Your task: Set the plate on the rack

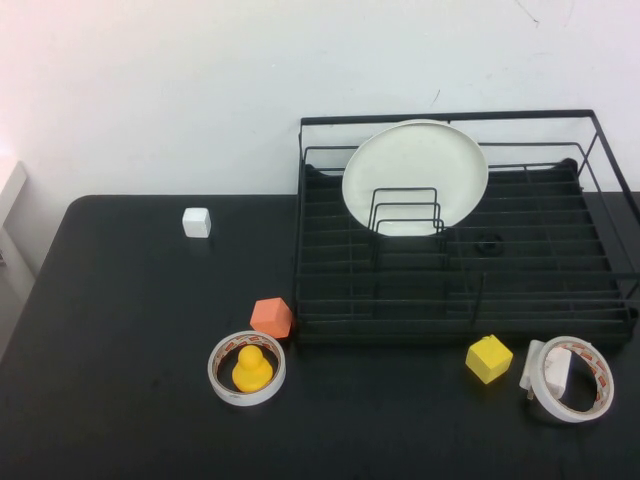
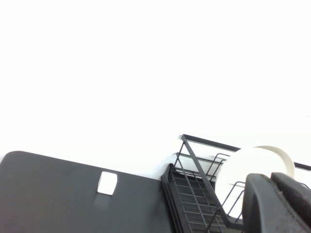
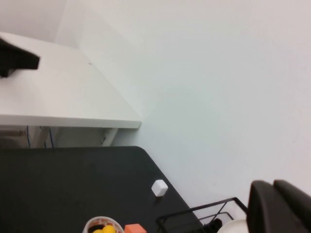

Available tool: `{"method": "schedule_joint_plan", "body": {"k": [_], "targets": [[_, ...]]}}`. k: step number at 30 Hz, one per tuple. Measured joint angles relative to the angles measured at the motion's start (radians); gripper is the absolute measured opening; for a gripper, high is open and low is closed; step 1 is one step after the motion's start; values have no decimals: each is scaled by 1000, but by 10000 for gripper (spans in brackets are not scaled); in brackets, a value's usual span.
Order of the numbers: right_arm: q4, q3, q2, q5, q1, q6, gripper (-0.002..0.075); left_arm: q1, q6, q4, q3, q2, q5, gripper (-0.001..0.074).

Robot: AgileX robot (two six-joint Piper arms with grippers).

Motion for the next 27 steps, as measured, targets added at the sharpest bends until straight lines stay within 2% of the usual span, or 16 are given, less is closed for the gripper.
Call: {"method": "schedule_joint_plan", "body": {"k": [8,11,19,27], "targets": [[-34,49,-99,83,0,0,1,0,0,0,0,0,0,-1],[-106,61,-103,66,0,0,0,0,0,0,0,0,0,-1],[-157,143,-108,-312,0,0,0,0,0,0,0,0,0,-1],[-145,286,-159,-529,0,2,-1,0,-4,0,0,0,0,-1]]}}
